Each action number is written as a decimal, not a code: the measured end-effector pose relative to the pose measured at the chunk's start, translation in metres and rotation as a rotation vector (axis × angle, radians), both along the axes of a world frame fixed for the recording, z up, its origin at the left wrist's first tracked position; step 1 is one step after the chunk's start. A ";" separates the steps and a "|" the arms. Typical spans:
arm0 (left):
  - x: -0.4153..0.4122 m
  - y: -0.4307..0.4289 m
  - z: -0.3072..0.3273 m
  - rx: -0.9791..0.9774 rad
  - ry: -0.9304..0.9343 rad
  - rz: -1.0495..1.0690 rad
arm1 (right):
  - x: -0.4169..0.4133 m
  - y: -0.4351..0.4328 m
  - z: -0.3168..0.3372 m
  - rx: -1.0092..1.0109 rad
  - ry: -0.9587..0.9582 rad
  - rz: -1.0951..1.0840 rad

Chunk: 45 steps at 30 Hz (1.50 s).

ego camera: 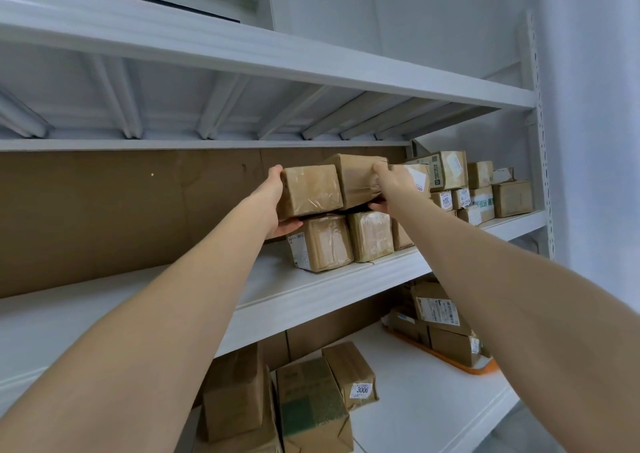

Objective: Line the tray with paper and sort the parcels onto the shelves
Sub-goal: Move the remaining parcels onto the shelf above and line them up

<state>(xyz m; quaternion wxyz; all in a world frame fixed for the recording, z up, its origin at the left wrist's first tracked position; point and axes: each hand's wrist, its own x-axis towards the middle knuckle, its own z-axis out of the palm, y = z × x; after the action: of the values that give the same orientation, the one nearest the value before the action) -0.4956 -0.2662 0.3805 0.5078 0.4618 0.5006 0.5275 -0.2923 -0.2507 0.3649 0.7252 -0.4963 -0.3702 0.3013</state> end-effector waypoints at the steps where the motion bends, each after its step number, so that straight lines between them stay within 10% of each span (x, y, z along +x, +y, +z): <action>1: 0.000 0.000 -0.001 0.000 0.024 0.015 | -0.001 0.001 -0.001 -0.018 -0.036 -0.036; 24: 0.005 -0.010 0.004 0.053 0.123 0.043 | -0.006 -0.022 -0.018 -0.063 -0.365 -0.186; 34: -0.007 0.016 0.005 0.185 0.117 0.116 | -0.072 -0.041 0.012 0.391 -0.895 -0.351; 45: -0.026 0.022 0.004 0.193 -0.033 0.015 | -0.121 -0.002 0.015 0.056 -0.874 -0.109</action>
<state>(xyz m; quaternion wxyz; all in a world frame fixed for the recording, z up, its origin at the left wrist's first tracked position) -0.5214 -0.2442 0.3846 0.4652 0.4961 0.4422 0.5847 -0.4132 -0.2527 0.3800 0.5286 -0.5760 -0.6234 0.0143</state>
